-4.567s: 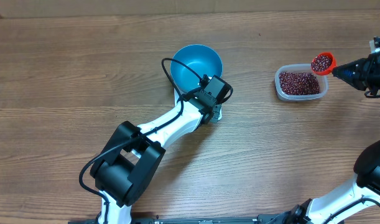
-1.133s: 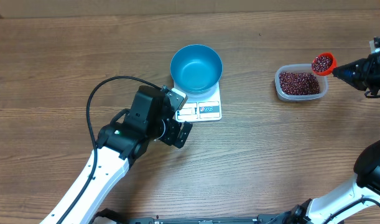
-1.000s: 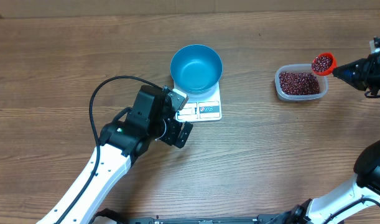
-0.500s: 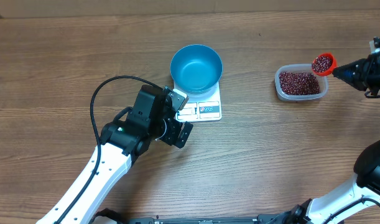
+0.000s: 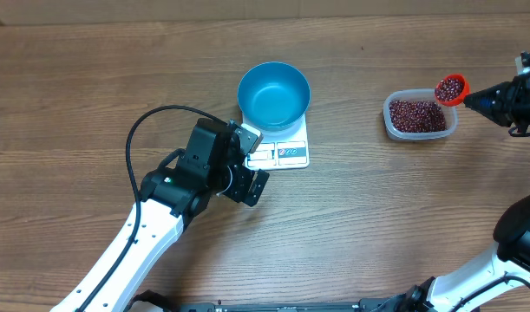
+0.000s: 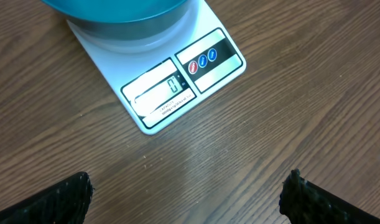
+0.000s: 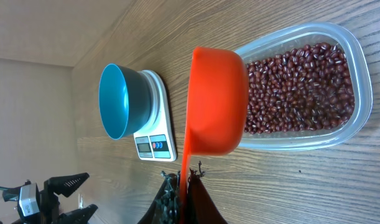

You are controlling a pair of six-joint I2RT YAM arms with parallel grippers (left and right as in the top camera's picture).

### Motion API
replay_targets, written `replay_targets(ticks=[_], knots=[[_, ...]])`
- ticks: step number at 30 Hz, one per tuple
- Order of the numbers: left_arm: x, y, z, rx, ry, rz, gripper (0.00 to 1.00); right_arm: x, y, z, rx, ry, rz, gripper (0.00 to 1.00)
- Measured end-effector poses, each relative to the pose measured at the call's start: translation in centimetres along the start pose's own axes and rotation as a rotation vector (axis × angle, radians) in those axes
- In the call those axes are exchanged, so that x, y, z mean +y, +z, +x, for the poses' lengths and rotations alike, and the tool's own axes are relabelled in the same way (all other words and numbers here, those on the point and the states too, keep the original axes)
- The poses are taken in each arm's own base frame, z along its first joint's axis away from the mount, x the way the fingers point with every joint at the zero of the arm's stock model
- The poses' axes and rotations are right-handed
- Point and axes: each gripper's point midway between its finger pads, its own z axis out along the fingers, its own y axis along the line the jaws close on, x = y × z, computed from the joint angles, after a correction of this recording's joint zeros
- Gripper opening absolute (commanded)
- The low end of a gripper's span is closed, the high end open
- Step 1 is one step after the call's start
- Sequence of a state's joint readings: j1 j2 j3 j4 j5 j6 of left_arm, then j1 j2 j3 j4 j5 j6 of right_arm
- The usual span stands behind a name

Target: Scoop item into bowl and weigh 150g on scale

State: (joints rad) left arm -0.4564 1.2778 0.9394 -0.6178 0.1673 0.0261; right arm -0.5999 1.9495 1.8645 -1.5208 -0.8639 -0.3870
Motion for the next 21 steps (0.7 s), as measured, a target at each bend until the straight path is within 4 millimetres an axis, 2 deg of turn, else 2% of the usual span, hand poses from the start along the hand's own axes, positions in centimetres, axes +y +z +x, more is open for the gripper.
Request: replay_targets(ticks=[9, 21], knots=[[1.3, -0.1, -1.9, -0.075, 0.01, -0.076, 1.0, 0.0, 0.0, 0.0, 0.0, 0.0, 0.001, 0.04], [1.6, -0.1, -1.9, -0.077, 0.01, -0.092, 0.99, -0.1, 0.0, 0.1, 0.004, 0.003, 0.004, 0.04]])
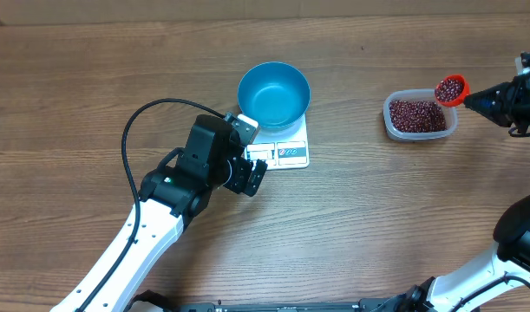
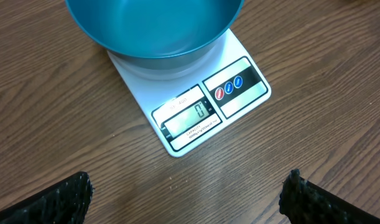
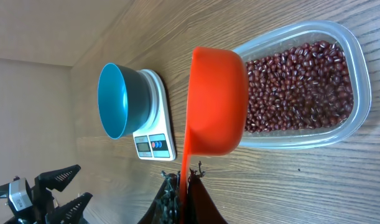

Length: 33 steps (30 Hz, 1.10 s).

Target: Scoop item into bowl and weigh 150g on scale

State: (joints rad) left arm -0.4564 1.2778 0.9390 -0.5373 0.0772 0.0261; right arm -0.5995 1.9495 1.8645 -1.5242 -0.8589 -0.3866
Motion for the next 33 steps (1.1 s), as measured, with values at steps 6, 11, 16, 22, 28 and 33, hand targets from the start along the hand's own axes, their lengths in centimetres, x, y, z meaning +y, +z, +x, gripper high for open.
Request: replay_targets(ticks=[6, 11, 16, 22, 28, 33], knots=[[0.0, 0.0, 0.0, 0.0, 0.0, 0.0, 1.0, 0.0, 0.0, 0.0, 0.002, 0.002, -0.001, 0.04], [0.0, 0.0, 0.0, 0.0, 0.0, 0.0, 1.0, 0.6, 0.7, 0.1, 0.016, -0.021, -0.004, 0.04], [0.0, 0.0, 0.0, 0.0, 0.0, 0.0, 1.0, 2.9, 3.0, 0.5, 0.066, -0.078, -0.03, 0.04], [0.0, 0.0, 0.0, 0.0, 0.0, 0.0, 0.99, 6.6, 5.9, 0.7, 0.103, -0.159, -0.104, 0.04], [0.0, 0.0, 0.0, 0.0, 0.0, 0.0, 1.0, 10.8, 9.6, 1.7, 0.16, -0.244, -0.159, 0.04], [0.0, 0.0, 0.0, 0.0, 0.0, -0.002, 1.0, 14.2, 12.6, 2.7, 0.197, -0.317, -0.193, 0.04]])
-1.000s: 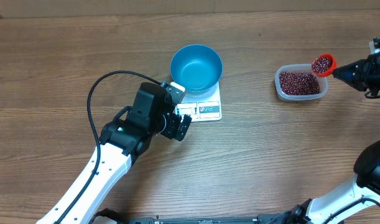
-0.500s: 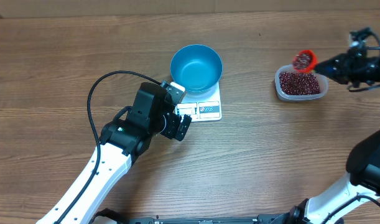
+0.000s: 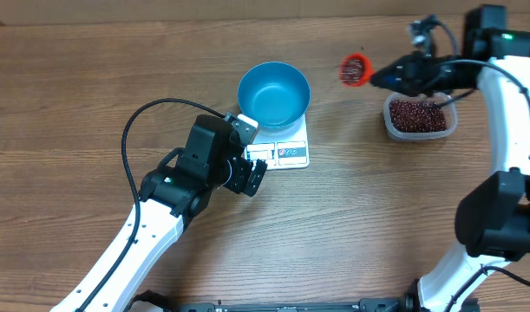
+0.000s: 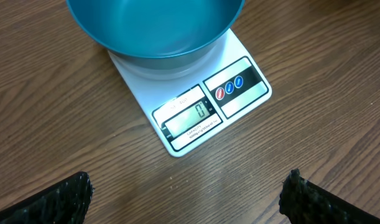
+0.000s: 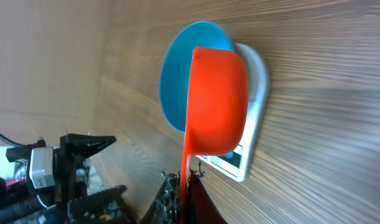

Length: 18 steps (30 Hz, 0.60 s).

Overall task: Scoop item into bowl and weigh 150g on scale
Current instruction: 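Carry the bean-filled red scoop over the blue bowl with right gripper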

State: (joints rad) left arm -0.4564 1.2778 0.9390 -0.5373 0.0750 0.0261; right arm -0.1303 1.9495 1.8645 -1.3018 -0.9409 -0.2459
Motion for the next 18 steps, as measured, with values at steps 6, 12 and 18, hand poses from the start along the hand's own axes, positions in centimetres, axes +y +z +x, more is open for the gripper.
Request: replay_targets(ticks=[6, 12, 18], knots=[[0.0, 0.0, 0.0, 0.0, 0.0, -0.001, 1.0, 3.6, 4.2, 0.1, 0.051, -0.091, -0.039, 0.04], [0.0, 0.0, 0.0, 0.0, 0.0, -0.001, 1.0, 5.7, 7.6, 0.7, 0.098, -0.142, -0.003, 0.04], [0.0, 0.0, 0.0, 0.0, 0.0, -0.001, 1.0, 6.3, 9.4, 1.3, 0.123, -0.15, 0.054, 0.04]])
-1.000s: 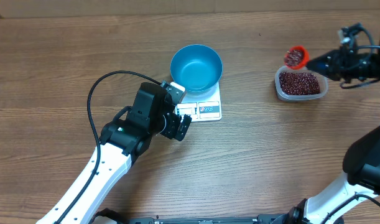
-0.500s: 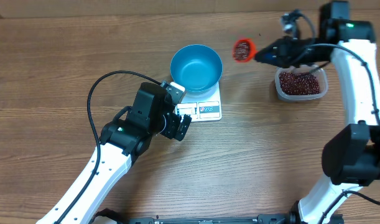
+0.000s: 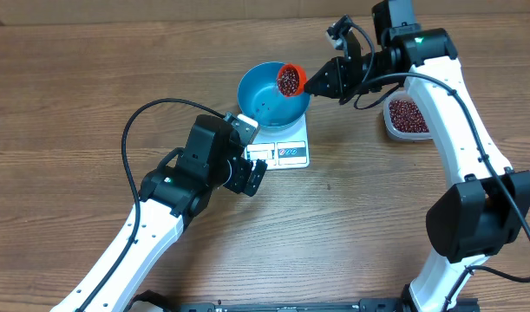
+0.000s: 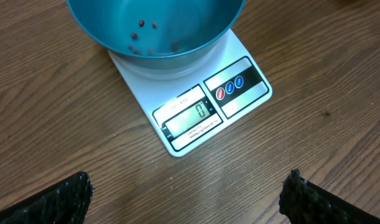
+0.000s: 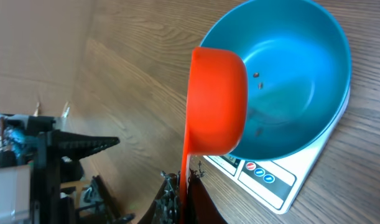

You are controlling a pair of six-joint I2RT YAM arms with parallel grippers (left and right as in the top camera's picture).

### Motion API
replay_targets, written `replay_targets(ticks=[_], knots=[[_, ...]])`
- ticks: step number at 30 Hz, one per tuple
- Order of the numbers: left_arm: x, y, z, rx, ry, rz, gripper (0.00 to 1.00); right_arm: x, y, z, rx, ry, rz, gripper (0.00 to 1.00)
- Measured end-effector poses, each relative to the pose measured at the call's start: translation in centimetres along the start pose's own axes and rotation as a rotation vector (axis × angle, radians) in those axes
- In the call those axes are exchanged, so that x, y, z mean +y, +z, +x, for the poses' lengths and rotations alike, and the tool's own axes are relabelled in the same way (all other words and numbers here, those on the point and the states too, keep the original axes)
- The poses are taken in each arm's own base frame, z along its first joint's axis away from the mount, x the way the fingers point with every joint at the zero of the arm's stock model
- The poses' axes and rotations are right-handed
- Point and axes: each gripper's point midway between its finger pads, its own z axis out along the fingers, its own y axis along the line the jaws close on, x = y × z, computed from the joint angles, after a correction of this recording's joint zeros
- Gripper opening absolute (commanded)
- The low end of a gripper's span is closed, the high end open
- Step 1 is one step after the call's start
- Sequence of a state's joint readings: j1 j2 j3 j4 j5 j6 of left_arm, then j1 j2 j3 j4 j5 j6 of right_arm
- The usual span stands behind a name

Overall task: Scoop item into bowl and weigh 150g on scale
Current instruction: 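Carry the bean-filled red scoop over the blue bowl with right gripper, then tip the scoop to pour red beans into the blue bowl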

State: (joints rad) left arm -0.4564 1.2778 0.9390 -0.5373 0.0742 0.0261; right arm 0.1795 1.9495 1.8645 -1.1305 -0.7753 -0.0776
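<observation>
A blue bowl (image 3: 271, 100) stands on the white scale (image 3: 286, 152); its display (image 4: 191, 117) reads 0. A few red beans (image 4: 142, 36) lie in the bowl. My right gripper (image 5: 185, 182) is shut on the handle of an orange scoop (image 3: 290, 80) full of beans, tilted over the bowl's right rim. The scoop's underside (image 5: 217, 102) fills the right wrist view. My left gripper (image 4: 186, 193) hangs open just in front of the scale, with bare table between its fingers. The bean tub (image 3: 408, 116) sits at the right, partly behind my right arm.
The left arm's black cable (image 3: 147, 130) loops over the table to the left of the scale. The table's far edge (image 3: 204, 23) runs along the top of the overhead view.
My right gripper has moved left with the scoop, from between tub and bowl to over the bowl's right rim, tilted. A few beans now lie in the bowl. The left arm is unmoved.
My right gripper held the filled scoop above the tub at the far right while my left gripper shifted closer to the scale. Later the scoop was between tub and bowl. Now it tips over the bowl and the first beans are inside.
</observation>
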Motion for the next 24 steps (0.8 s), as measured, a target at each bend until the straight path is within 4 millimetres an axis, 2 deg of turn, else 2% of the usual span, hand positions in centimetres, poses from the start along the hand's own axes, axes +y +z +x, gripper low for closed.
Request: replay_targets(ticks=[11, 18, 24], knots=[[0.0, 0.0, 0.0, 0.0, 0.0, 0.0, 1.0, -1.1, 0.4, -0.8, -0.022, -0.008, 0.061, 0.04], [0.0, 0.0, 0.0, 0.0, 0.0, 0.0, 1.0, -2.6, 3.0, -0.6, 0.01, -0.036, 0.162, 0.04], [0.0, 0.0, 0.0, 0.0, 0.0, 0.0, 1.0, -3.2, 4.8, -0.6, 0.024, -0.11, 0.329, 0.04]])
